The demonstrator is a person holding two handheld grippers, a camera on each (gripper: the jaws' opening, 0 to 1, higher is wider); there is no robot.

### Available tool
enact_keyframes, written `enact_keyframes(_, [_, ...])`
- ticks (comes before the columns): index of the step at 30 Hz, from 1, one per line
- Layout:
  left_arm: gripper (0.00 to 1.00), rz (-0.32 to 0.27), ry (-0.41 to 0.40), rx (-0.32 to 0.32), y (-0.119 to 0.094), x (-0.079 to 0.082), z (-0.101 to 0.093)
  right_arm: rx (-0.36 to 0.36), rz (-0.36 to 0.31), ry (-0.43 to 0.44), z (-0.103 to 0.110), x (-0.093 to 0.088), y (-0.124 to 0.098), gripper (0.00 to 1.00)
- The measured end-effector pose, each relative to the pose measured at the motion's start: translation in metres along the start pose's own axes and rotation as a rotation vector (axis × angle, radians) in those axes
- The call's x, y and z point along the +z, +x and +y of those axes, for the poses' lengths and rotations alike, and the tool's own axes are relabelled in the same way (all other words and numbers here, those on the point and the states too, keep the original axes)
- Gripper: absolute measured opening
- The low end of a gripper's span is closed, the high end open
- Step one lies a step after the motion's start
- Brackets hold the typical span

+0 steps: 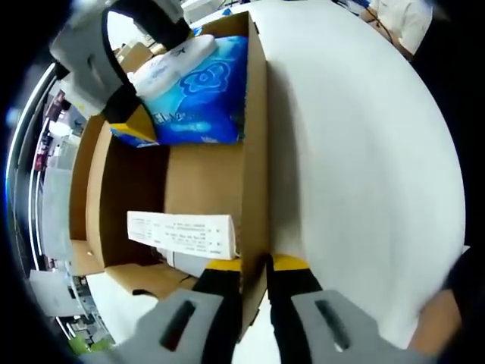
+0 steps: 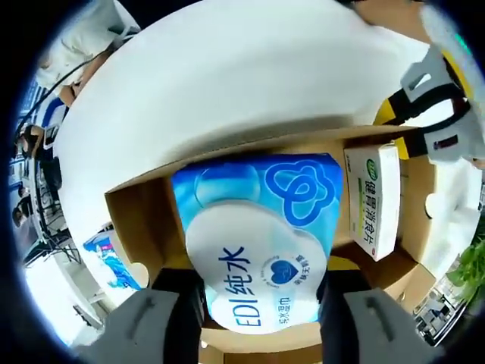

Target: Operate the shoe box by opening the lid, removing the specified soft item, and placing it in the target area until the item is outside and the box remains undamaged.

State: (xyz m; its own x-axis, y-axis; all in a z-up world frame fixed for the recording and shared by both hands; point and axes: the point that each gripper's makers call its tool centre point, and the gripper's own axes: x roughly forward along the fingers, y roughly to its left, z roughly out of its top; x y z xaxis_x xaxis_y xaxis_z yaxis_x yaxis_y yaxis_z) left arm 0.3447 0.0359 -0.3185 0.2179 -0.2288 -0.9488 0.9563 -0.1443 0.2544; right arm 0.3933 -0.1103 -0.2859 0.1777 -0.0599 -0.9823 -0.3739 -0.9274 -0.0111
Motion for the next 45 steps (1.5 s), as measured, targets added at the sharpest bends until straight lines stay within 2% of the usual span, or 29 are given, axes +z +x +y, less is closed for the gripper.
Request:
enact_keyframes(13, [0.1,0.0,0.004,0.0,0.0,-0.005,0.003,-0.024,0.04,0.073,0.002,-0.004,-0.027,0.59])
enact_keyframes(15, [0.1,0.0,-0.001,-0.001,0.001,-0.01,0.009,-0.027,0.066,0.145,0.005,-0.011,-0.033,0.59])
enact_keyframes(17, [0.1,0.0,-0.001,0.0,0.002,-0.012,0.013,-0.033,0.066,0.165,0.005,-0.014,-0.038,0.59])
enact_keyframes(22, [0.1,0.0,0.0,0.0,0.001,-0.009,0.011,-0.016,0.077,0.177,0.017,-0.014,-0.044,0.59])
enact_keyframes(32, [0.1,0.001,0.0,0.002,-0.001,-0.004,0.008,-0.003,0.103,0.265,0.034,-0.025,-0.06,0.59])
enact_keyframes(45, [0.1,0.001,0.001,0.003,-0.001,-0.002,0.006,0.019,0.115,0.358,0.059,-0.028,-0.073,0.58])
